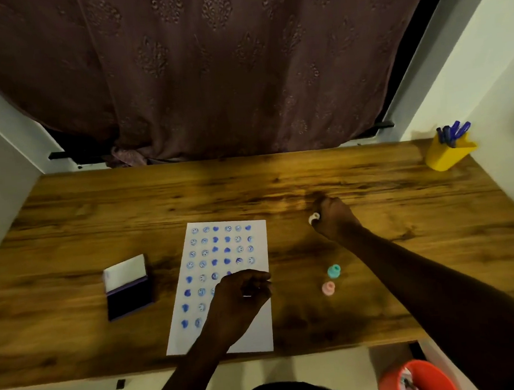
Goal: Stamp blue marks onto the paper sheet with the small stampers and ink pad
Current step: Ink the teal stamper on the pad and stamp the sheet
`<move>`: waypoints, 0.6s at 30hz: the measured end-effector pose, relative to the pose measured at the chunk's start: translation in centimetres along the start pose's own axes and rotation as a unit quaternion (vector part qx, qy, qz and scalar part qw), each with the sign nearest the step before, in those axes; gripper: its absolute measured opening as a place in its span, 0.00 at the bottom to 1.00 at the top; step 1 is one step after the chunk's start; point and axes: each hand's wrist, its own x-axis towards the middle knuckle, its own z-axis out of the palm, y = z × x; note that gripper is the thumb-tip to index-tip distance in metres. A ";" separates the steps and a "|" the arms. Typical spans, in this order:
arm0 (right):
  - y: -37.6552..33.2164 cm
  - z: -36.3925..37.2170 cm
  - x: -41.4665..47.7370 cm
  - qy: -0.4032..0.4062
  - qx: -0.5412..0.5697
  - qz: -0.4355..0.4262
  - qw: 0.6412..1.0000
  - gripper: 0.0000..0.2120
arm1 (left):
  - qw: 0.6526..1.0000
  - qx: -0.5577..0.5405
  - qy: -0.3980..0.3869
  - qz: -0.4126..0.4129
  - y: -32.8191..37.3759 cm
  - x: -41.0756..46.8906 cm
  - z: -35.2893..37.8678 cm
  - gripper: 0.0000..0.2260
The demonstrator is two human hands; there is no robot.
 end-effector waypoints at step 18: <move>2.2 0.2 -11.1 -0.039 -0.028 0.077 0.996 0.20 | 0.998 0.012 -0.056 0.003 -0.1 0.8 0.4 0.10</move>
